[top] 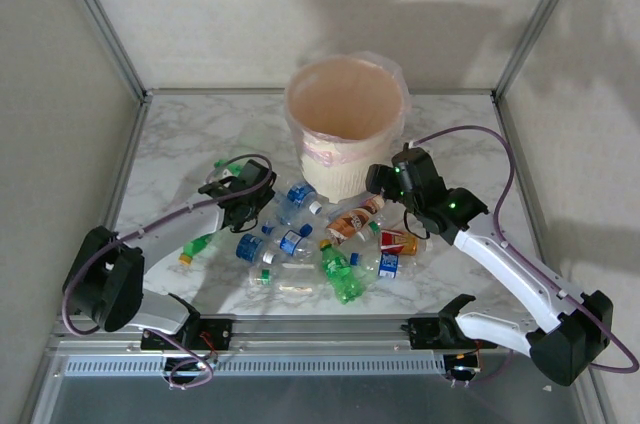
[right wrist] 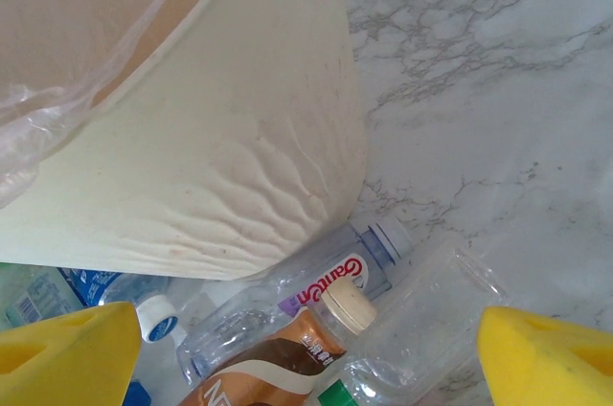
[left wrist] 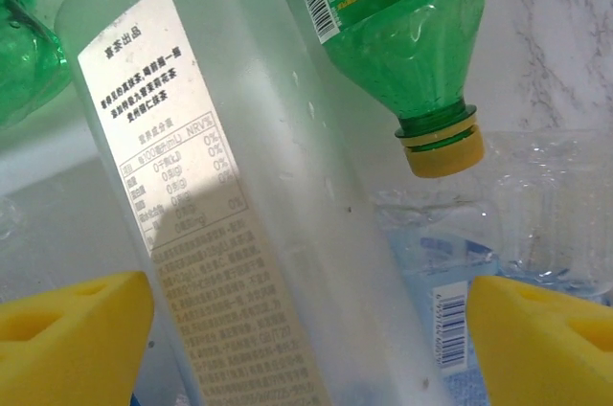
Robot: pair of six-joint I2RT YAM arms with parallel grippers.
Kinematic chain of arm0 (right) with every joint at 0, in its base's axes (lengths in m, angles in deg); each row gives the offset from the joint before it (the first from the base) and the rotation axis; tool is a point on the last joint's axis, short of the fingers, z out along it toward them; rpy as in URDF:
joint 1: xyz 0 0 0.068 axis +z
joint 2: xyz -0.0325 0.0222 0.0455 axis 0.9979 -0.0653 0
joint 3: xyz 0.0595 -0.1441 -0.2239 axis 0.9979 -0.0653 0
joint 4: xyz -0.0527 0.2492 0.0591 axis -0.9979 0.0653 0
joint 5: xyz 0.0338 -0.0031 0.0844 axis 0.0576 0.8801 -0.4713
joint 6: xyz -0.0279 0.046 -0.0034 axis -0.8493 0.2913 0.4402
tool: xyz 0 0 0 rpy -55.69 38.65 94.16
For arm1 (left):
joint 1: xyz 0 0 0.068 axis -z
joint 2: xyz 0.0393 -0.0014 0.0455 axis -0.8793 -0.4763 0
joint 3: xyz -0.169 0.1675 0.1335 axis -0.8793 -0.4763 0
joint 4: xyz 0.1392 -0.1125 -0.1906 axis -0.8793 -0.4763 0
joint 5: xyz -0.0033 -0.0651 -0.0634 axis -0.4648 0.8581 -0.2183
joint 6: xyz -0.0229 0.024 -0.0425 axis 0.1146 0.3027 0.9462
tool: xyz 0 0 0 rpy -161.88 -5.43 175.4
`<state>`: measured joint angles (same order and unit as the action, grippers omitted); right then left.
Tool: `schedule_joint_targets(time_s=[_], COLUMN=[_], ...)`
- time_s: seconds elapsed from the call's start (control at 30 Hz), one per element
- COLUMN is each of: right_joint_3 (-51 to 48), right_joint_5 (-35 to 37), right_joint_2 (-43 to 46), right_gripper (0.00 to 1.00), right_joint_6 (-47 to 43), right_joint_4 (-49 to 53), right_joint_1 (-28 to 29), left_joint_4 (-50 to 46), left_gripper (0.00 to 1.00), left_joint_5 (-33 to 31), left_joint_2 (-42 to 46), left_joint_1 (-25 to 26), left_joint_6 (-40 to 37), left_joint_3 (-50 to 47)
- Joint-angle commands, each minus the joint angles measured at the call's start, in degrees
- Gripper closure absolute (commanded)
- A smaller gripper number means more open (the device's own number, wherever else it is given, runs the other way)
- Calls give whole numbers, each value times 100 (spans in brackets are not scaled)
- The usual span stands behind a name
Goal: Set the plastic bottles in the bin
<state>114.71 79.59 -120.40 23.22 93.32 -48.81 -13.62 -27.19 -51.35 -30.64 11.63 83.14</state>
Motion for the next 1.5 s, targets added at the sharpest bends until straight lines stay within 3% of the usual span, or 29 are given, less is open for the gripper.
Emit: schedule_joint_targets(time_s=[0.0,0.53,0.93,1.47], right_joint_3=[205,393,450,571], right_joint_5=[145,184,217,357], right_joint_2=[5,-111,-113,-111], right_gripper=[9,9,9,9], right_joint_6=[98,3,16,58], right_joint_4=[131,226,268,333], right_joint_1=[69,87,137,184], left_joint_4=[-60,208,299,168], left_gripper=[16,5,9,33], left_joint_5=[7,255,133,37], left_joint_2=[-114,-175,-350,86], left_joint_1=[-46,-50,-66,-51], left_joint_6=[162,265,219,192], left_joint_3=[186,-91,-174,-309])
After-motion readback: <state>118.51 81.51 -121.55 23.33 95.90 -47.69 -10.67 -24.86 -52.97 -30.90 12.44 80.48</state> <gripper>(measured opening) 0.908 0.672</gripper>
